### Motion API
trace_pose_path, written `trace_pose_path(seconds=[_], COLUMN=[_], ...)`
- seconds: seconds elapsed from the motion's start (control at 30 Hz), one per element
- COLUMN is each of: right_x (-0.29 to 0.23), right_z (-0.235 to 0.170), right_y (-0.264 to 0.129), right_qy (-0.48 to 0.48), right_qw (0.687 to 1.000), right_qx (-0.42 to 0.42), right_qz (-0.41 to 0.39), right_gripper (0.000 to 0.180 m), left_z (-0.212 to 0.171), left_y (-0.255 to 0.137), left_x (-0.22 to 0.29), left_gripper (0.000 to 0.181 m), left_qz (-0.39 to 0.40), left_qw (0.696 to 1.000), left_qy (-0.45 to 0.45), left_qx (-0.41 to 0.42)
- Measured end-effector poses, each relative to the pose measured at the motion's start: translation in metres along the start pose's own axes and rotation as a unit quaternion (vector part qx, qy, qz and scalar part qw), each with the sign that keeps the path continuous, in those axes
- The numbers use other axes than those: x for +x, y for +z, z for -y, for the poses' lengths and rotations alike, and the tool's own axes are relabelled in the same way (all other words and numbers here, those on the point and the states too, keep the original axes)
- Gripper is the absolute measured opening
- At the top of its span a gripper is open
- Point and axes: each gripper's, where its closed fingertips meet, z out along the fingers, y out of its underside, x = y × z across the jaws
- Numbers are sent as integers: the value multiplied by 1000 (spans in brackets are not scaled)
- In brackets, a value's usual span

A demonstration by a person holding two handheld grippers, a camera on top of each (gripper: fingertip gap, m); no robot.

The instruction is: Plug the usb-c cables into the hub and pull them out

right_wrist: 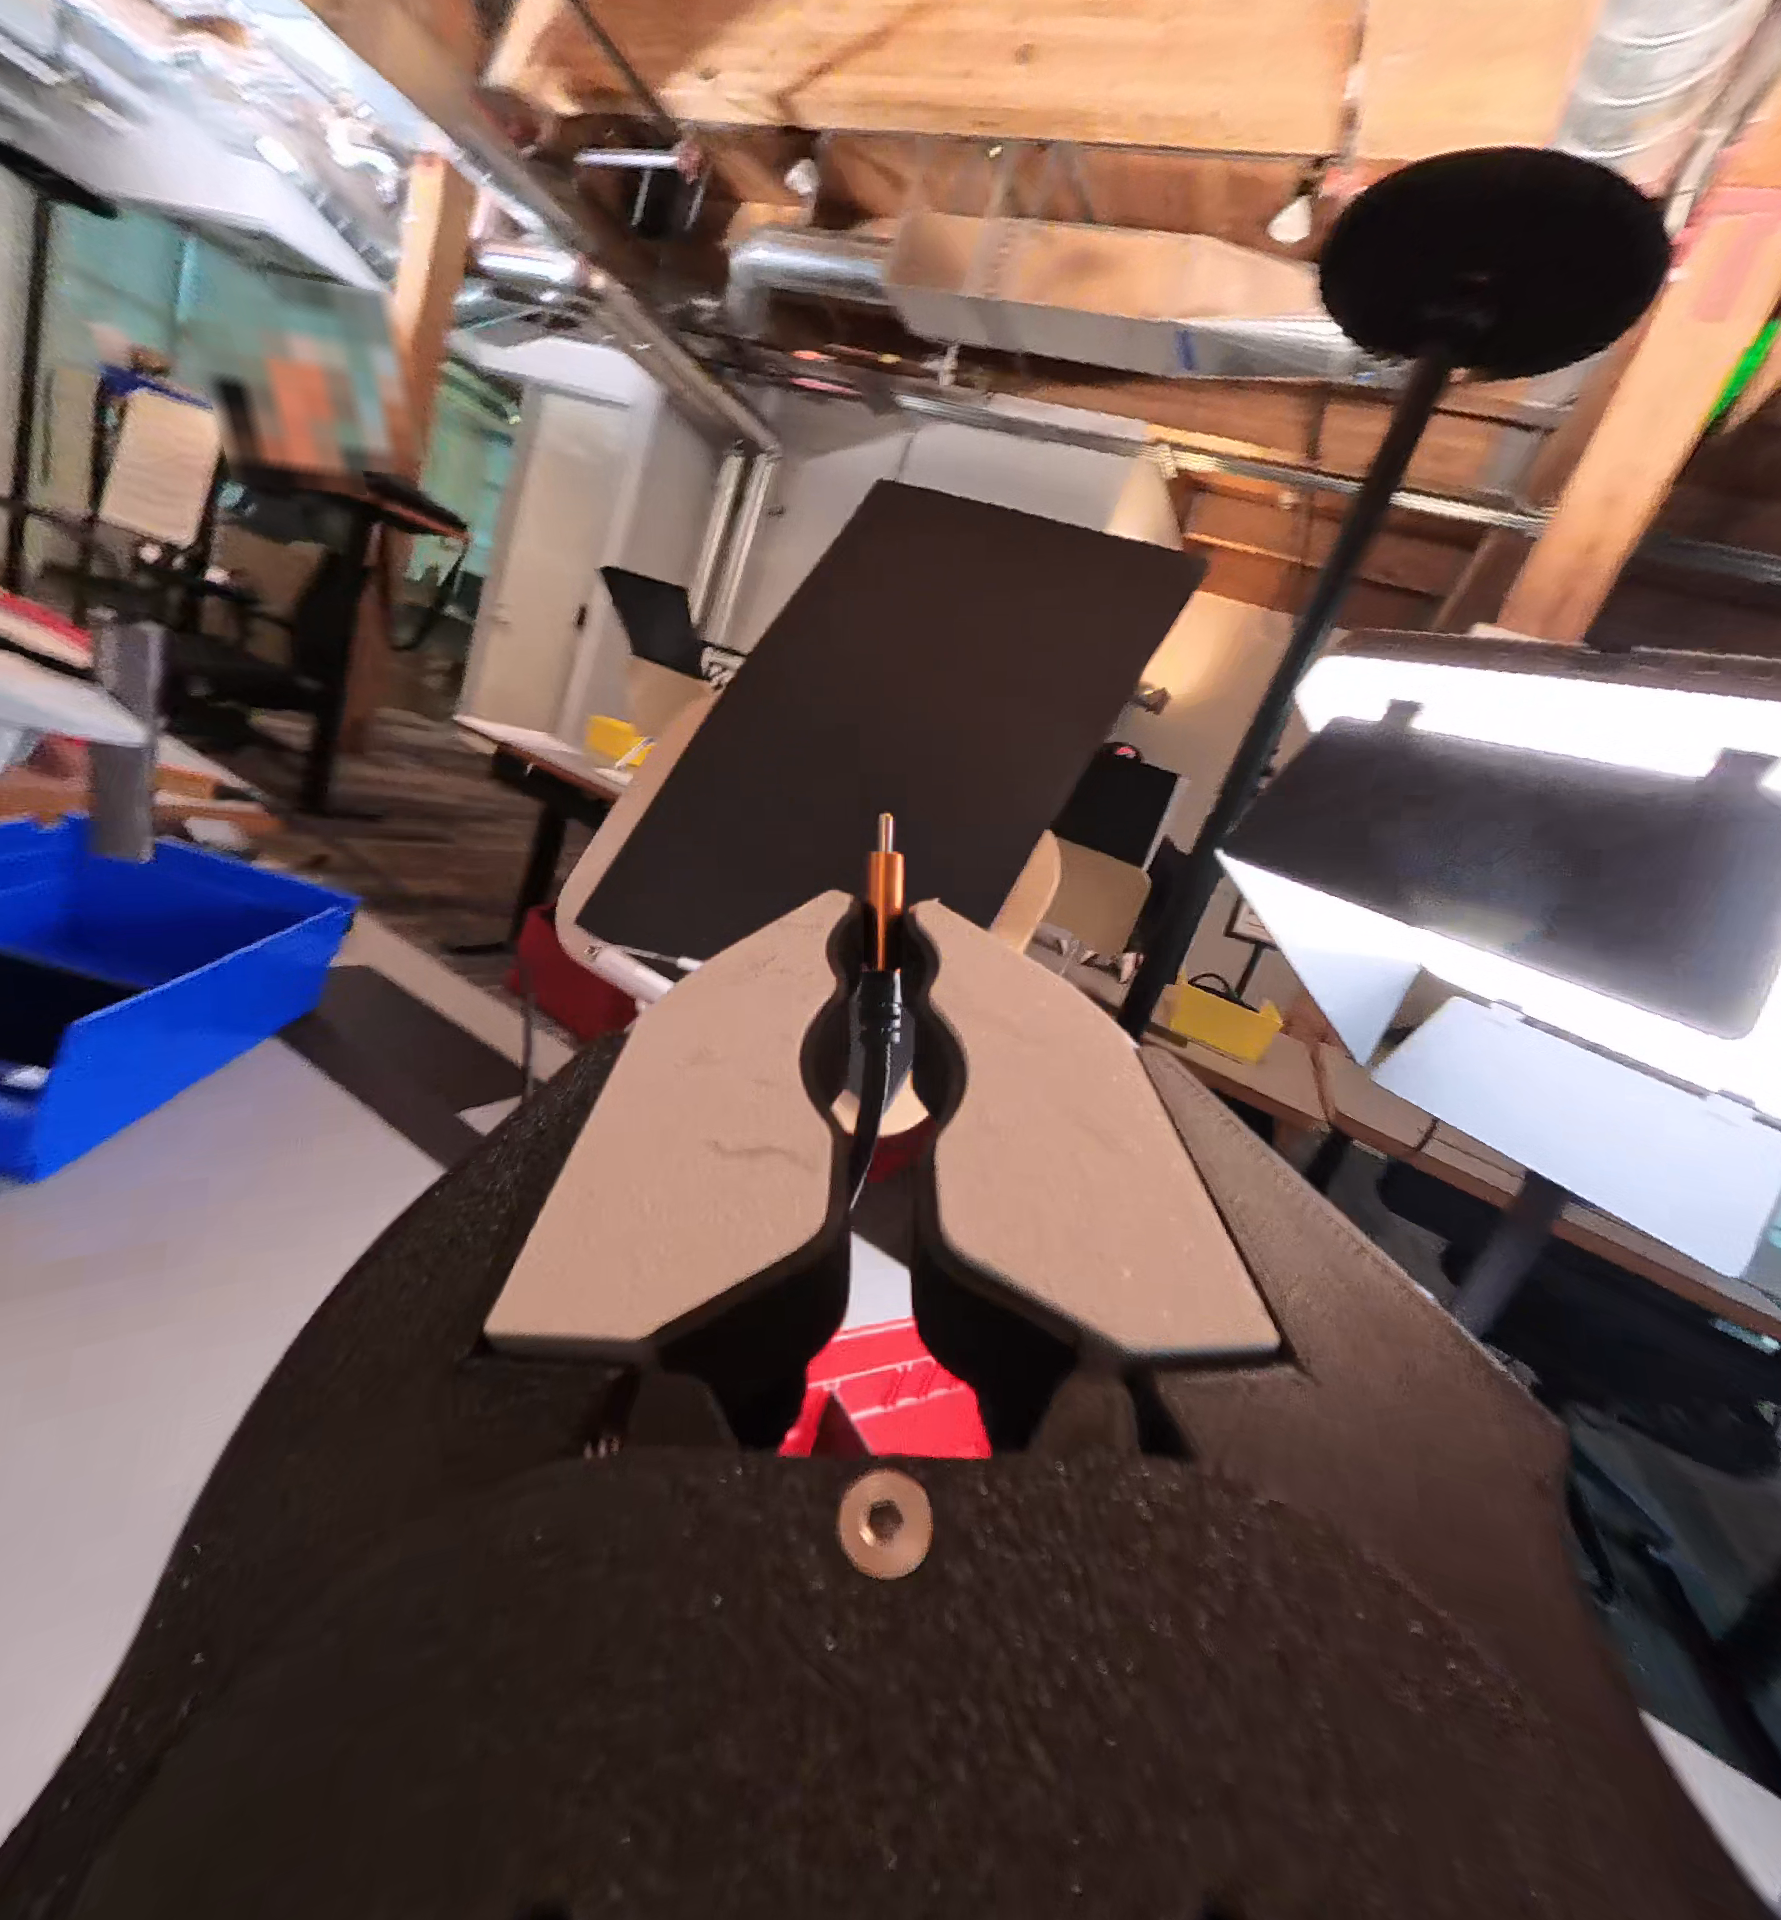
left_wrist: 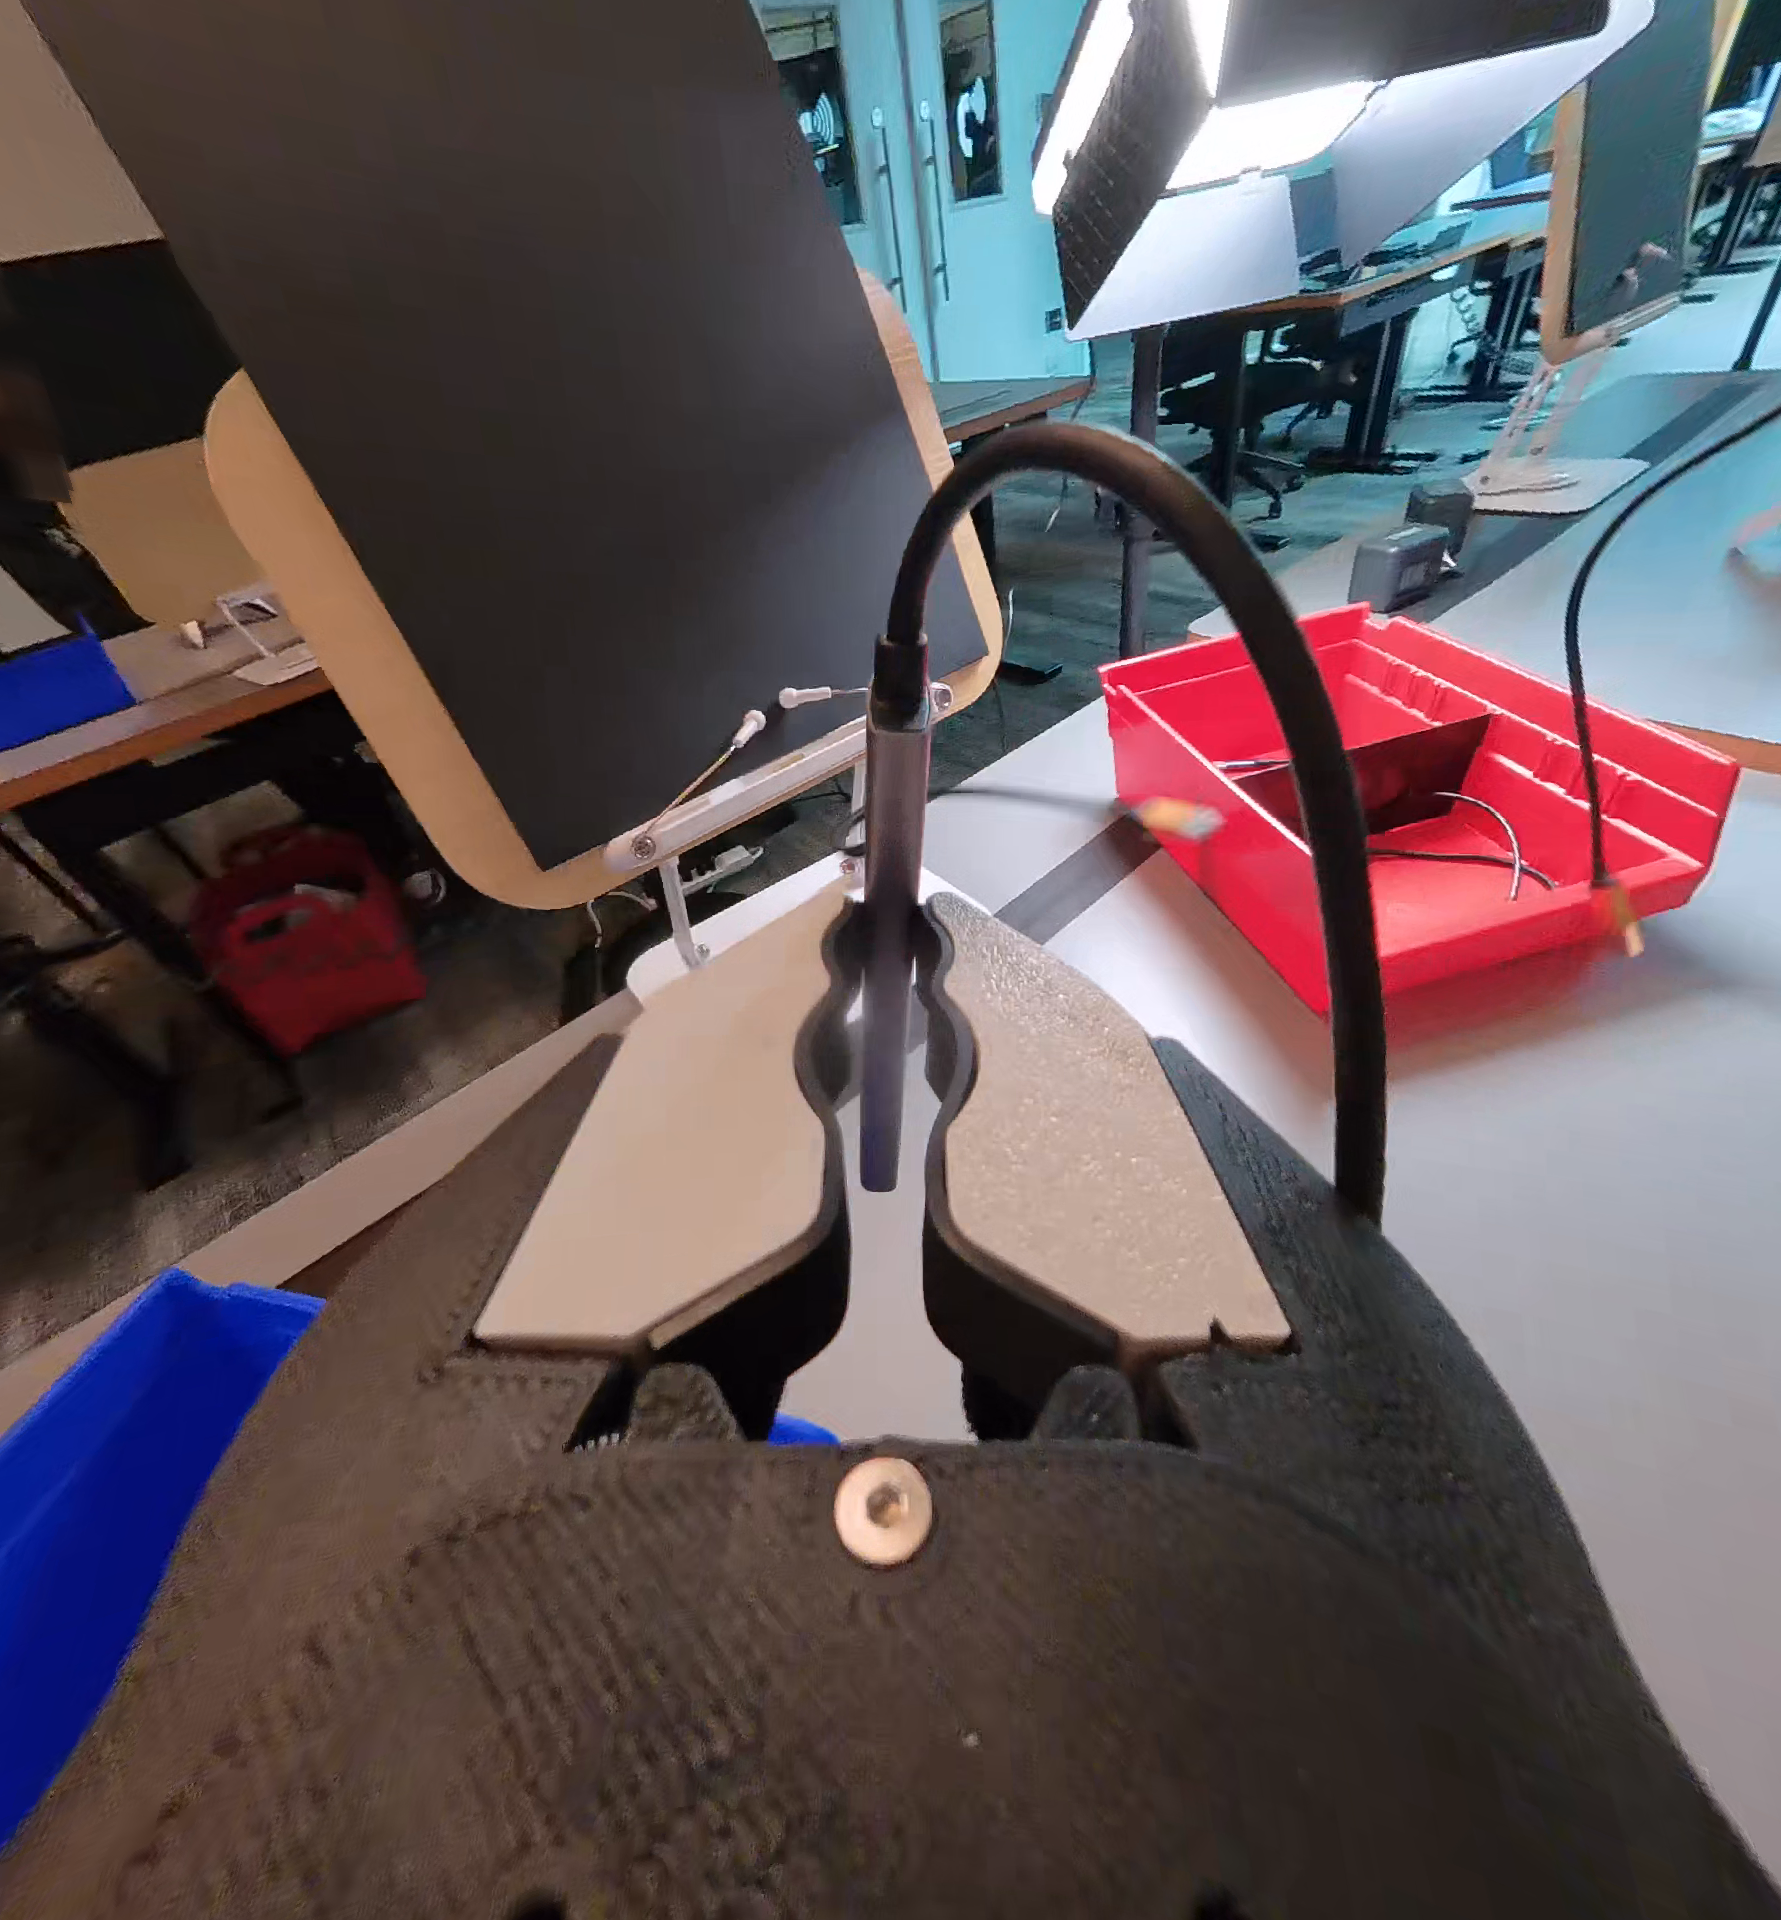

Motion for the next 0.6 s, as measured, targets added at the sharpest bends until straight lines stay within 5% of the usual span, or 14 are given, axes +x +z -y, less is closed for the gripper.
trace_pose_path(seconds=[0.23, 0.6], right_x=[15, 10], right_z=[-28, -52], right_y=[18, 35], right_qy=[-36, 19], right_qw=[996, 995], right_qx=[12, 84], right_qz=[-78, -46], right_gripper=[6, 6], left_z=[5, 16], left_y=[3, 1], left_x=[21, 51], left_gripper=[10, 10], left_qz=[-61, -125], left_qw=[998, 991], left_qy=[-7, 15], left_qx=[17, 39])
